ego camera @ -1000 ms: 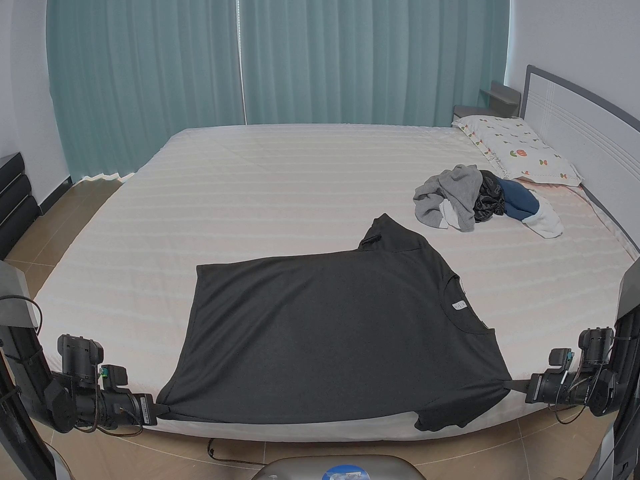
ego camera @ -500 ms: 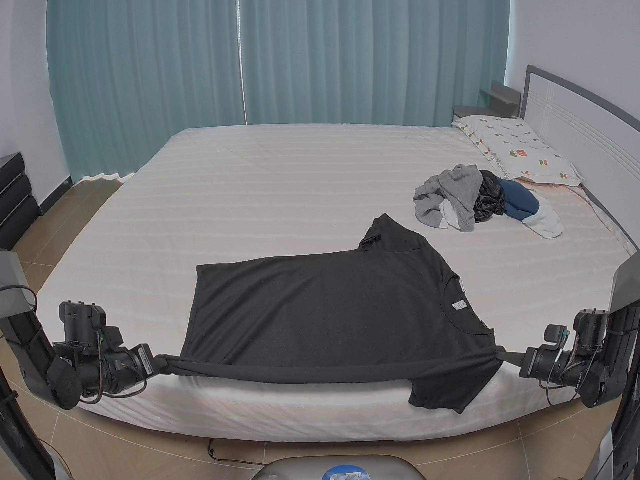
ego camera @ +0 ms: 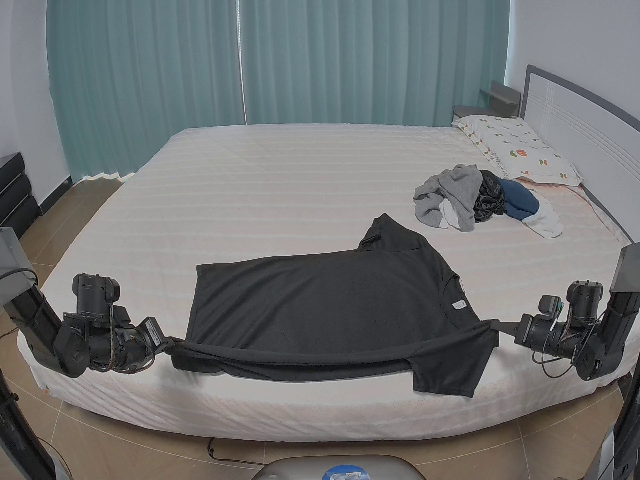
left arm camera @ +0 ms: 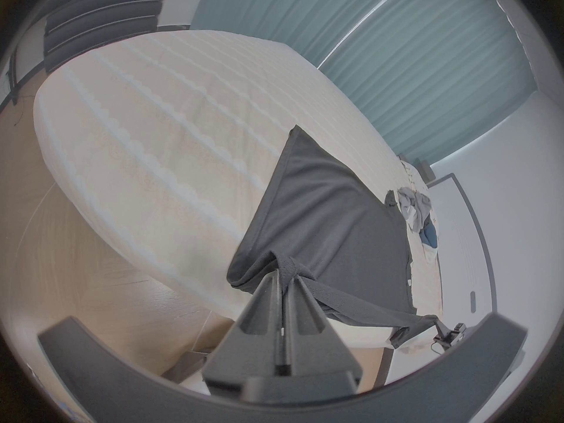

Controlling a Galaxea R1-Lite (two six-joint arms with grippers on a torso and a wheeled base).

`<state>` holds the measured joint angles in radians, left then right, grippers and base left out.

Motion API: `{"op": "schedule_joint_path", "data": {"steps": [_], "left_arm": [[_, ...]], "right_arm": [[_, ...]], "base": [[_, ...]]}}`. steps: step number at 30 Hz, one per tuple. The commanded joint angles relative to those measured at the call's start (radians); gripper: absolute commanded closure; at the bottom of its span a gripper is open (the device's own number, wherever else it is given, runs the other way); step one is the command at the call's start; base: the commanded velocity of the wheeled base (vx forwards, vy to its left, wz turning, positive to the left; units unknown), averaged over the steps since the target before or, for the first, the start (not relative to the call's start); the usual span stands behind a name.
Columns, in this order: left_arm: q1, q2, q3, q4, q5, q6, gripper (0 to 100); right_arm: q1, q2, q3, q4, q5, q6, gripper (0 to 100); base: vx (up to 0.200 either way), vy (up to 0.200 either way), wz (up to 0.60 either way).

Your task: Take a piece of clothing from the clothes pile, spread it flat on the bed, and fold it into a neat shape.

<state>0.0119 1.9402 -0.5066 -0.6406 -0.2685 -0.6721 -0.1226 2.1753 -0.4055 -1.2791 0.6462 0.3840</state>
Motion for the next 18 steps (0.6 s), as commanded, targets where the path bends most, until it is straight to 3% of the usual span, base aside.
{"op": "schedule_joint_path", "data": {"steps": [1, 9, 18], "left_arm": [[-0.001, -0.021, -0.066, 0.053, 0.0, -0.041, 100], [0.006, -0.037, -0.098, 0.053, 0.012, -0.124, 100], [0.006, -0.084, -0.104, 0.059, 0.011, -0.152, 100]], "right_arm": [[0.006, -0.065, -0.088, 0.103, 0.0, 0.007, 100], [0.004, -0.089, -0.167, 0.221, 0.0, 0.01, 100], [0.004, -0.1, -0.176, 0.227, 0.001, 0.01, 100]], "base": [[0.0, 0.0, 0.0], [0.0, 0.0, 0.0], [0.0, 0.0, 0.0]]}}
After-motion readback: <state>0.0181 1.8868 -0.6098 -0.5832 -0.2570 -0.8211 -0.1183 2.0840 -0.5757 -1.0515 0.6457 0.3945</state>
